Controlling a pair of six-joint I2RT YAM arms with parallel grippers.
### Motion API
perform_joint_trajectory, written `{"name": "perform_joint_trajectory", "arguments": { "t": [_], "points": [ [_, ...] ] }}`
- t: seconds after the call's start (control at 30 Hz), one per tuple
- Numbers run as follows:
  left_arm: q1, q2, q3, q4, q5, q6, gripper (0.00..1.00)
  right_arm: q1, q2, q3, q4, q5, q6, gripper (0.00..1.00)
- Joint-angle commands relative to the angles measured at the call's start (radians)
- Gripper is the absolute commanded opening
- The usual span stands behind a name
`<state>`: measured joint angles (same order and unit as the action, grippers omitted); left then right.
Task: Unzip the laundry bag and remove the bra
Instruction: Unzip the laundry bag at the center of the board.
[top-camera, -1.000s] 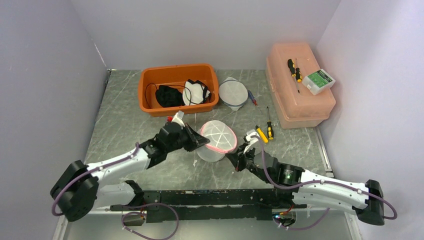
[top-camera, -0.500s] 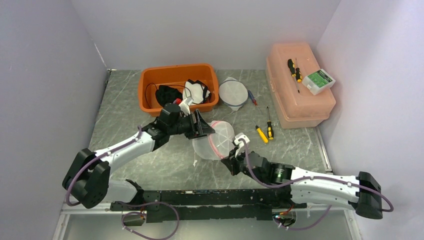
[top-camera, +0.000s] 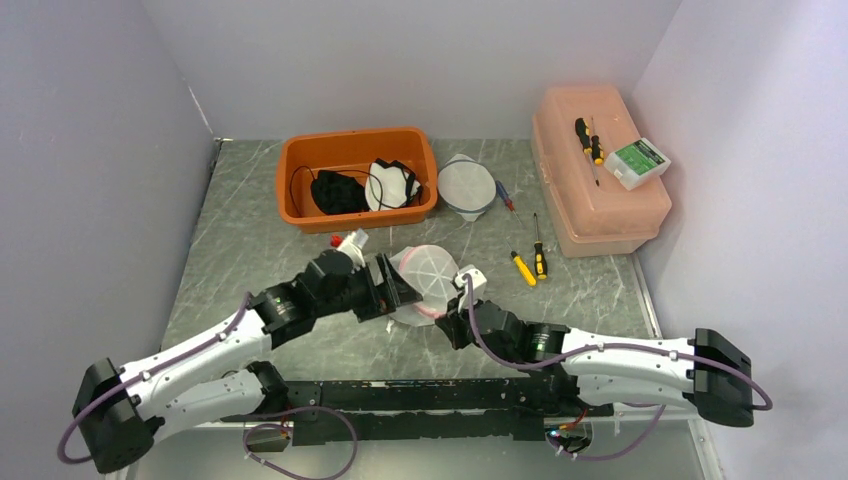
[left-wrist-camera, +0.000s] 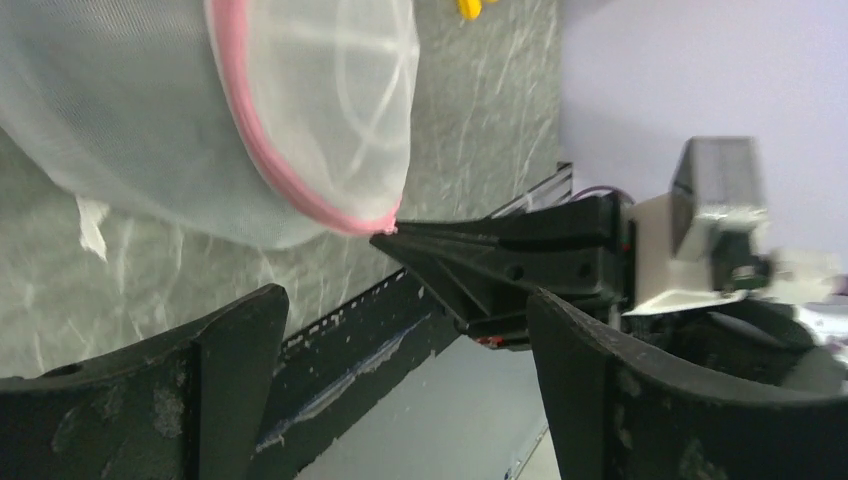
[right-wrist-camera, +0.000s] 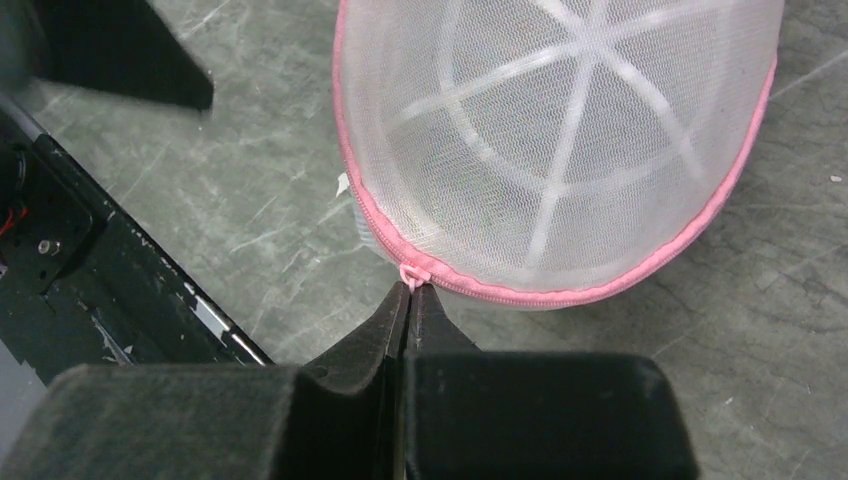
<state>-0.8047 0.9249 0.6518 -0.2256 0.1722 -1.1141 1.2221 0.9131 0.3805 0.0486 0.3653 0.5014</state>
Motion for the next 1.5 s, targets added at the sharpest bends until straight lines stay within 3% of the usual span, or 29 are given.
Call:
{"name": "perform_joint_trajectory", "arguments": {
  "t": [0.0, 0.27, 0.4, 0.57, 0.77, 0.97, 1.17, 1.47],
  "points": [
    [-0.142, 0.04, 0.042, -0.08, -0.218, -0.139, 0.94, 0.002, 0.034, 0.066, 0.072, 0.015, -0.002, 0.0],
    [-0.197, 0.161, 0.0, 0.078, -0.281, -0.284, 0.94, 0.003, 0.055, 0.102, 0.091, -0.037, -0.039, 0.0],
    [-0.198, 0.183, 0.023, 0.057, -0.331, -0.297, 0.94, 0.005, 0.035, 0.084, 0.122, -0.09, -0.059, 0.0],
    [-0.196, 0.198, 0.021, 0.063, -0.372, -0.322, 0.85, 0.005, 0.012, 0.062, 0.15, -0.125, -0.067, 0.0],
    [-0.185, 0.198, 0.001, 0.08, -0.406, -0.335, 0.67, 0.005, 0.007, 0.048, 0.157, -0.143, -0.075, 0.0],
    [-0.17, 0.206, 0.025, 0.066, -0.405, -0.308, 0.31, 0.005, 0.017, 0.051, 0.097, -0.087, -0.058, 0.0],
    [-0.145, 0.17, -0.005, 0.072, -0.391, -0.302, 0.04, 0.004, -0.007, 0.043, 0.001, -0.006, -0.015, 0.0],
    [-0.099, 0.108, -0.026, 0.081, -0.322, -0.233, 0.03, -0.086, -0.011, 0.015, -0.125, 0.07, 0.092, 0.0]
  ]
}}
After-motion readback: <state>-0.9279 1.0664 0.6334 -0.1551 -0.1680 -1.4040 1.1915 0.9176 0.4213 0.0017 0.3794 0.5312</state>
